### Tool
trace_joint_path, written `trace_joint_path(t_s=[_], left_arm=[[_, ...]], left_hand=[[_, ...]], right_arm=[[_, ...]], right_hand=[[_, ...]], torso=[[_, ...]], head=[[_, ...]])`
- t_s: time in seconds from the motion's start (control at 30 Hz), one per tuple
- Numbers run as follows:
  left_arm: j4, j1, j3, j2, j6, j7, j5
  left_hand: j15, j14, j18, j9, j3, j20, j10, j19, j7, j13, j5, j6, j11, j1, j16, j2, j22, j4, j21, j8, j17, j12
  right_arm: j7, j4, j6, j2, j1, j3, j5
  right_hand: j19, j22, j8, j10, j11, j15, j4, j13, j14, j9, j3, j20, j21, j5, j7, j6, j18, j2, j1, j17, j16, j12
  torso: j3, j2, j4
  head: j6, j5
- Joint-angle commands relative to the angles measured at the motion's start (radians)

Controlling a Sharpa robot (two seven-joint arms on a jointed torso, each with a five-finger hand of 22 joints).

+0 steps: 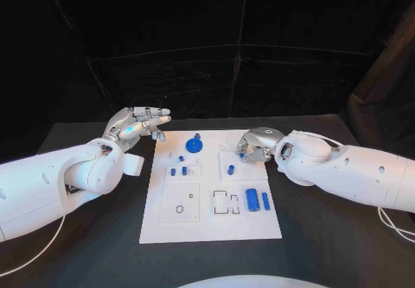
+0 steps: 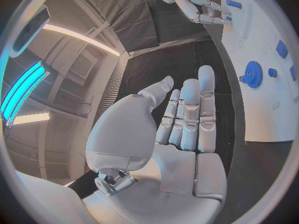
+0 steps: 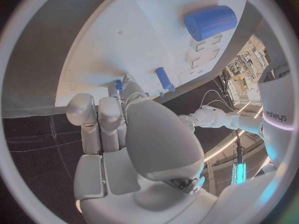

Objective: Assemble the parts on the task board

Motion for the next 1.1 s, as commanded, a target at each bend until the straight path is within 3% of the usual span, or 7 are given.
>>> trace_joint_path(t_s=[0.03,0.47,0.67,0.73,0.77,1.0,1.1], left_arm=[[0.000,0.001,0.000,-0.001,-0.001,0.003,0.016],[-0.002,0.001,0.000,-0.004,0.006,-0.007,0.016],[-0.002,0.001,0.000,-0.006,0.010,-0.011,0.016],[0.001,0.001,0.000,-0.008,0.011,-0.012,0.016],[0.002,0.001,0.000,-0.009,0.012,-0.012,0.016],[0.005,0.001,0.000,-0.014,0.014,-0.014,0.016],[0.004,0.001,0.000,-0.015,0.014,-0.014,0.016]], left_hand=[[0.002,-0.007,0.013,0.000,-0.001,-0.004,0.003,0.001,0.001,0.001,0.003,0.006,0.001,0.001,-0.003,0.006,-0.002,-0.001,-0.006,0.007,-0.002,0.005],[0.002,-0.008,0.013,0.000,-0.002,-0.004,0.002,0.001,0.002,0.000,0.003,0.006,0.001,0.001,-0.003,0.005,-0.003,-0.001,-0.008,0.008,-0.003,0.006],[0.002,-0.009,0.013,0.000,-0.002,-0.004,0.002,0.000,0.002,0.000,0.003,0.006,0.002,0.001,-0.004,0.004,-0.004,-0.001,-0.009,0.008,-0.004,0.006],[0.003,-0.011,0.013,0.000,-0.002,-0.004,0.000,0.000,0.002,-0.001,0.003,0.006,0.002,0.002,-0.005,0.004,-0.005,-0.002,-0.010,0.009,-0.006,0.007],[0.003,-0.011,0.013,0.000,-0.002,-0.004,0.000,0.000,0.002,-0.001,0.003,0.006,0.002,0.002,-0.005,0.004,-0.005,-0.002,-0.010,0.009,-0.006,0.007],[0.003,-0.014,0.013,0.000,0.003,-0.005,-0.002,-0.001,0.003,-0.003,0.004,0.006,0.002,0.009,-0.006,0.007,-0.008,-0.006,-0.014,0.010,-0.010,0.009],[0.003,-0.014,0.013,0.000,0.003,-0.005,-0.002,-0.001,0.003,-0.003,0.005,0.006,0.002,0.009,-0.006,0.007,-0.008,-0.006,-0.014,0.010,-0.010,0.009]], right_arm=[[-0.009,-0.002,0.023,0.003,0.001,0.000,-0.013],[-0.052,-0.003,0.040,0.013,0.001,0.000,-0.069],[-0.065,0.005,0.014,0.017,-0.001,0.000,-0.093],[-0.068,0.013,0.003,0.014,-0.001,0.000,-0.096],[-0.069,0.017,-0.004,0.011,-0.001,0.000,-0.097],[-0.067,0.056,-0.046,-0.018,-0.002,0.000,-0.080],[-0.062,0.073,-0.074,-0.030,-0.002,0.001,-0.069]], right_hand=[[0.013,0.013,-0.005,0.015,-0.003,0.004,-0.002,-0.007,0.013,0.001,0.026,0.003,0.012,-0.011,-0.001,0.016,-0.009,0.002,0.019,0.010,0.013,-0.008],[0.072,0.120,0.003,0.106,-0.022,-0.014,-0.036,-0.007,0.026,0.007,0.207,-0.008,0.089,-0.035,-0.016,0.098,-0.029,-0.019,0.030,0.052,0.067,-0.016],[0.071,0.140,-0.014,0.133,-0.024,-0.015,-0.075,-0.007,0.023,0.004,0.392,-0.009,0.106,-0.042,-0.020,0.122,-0.031,-0.080,-0.053,0.051,0.082,-0.044],[0.071,0.142,-0.015,0.134,-0.024,-0.015,-0.080,-0.006,0.023,0.004,0.408,-0.009,0.107,-0.042,-0.019,0.123,-0.031,-0.086,-0.063,0.050,0.083,-0.046],[0.071,0.145,-0.017,0.137,-0.023,-0.015,-0.092,-0.006,0.022,0.004,0.447,-0.009,0.110,-0.044,-0.018,0.125,-0.031,-0.101,-0.090,0.048,0.086,-0.051],[0.074,0.151,-0.018,0.136,-0.023,-0.012,-0.111,-0.006,0.022,0.004,0.503,-0.008,0.115,-0.044,-0.016,0.124,-0.032,-0.115,-0.132,0.048,0.093,-0.060],[0.074,0.152,-0.018,0.135,-0.022,-0.012,-0.115,-0.006,0.022,0.004,0.511,-0.008,0.115,-0.044,-0.015,0.123,-0.032,-0.117,-0.138,0.049,0.094,-0.062]], torso=[[-0.0004,-0.001,-0.0005],[0.0008,-0.001,-0.0002],[0.0004,-0.001,-0.0015],[0.0003,0.000,-0.0012],[0.0004,0.001,-0.0006],[-0.0017,-0.001,0.0017],[-0.0011,-0.003,-0.0010]], head=[[-0.002,0.001],[-0.008,-0.004],[-0.011,-0.005],[-0.010,-0.006],[-0.010,-0.007],[-0.013,-0.006],[-0.014,-0.003]])
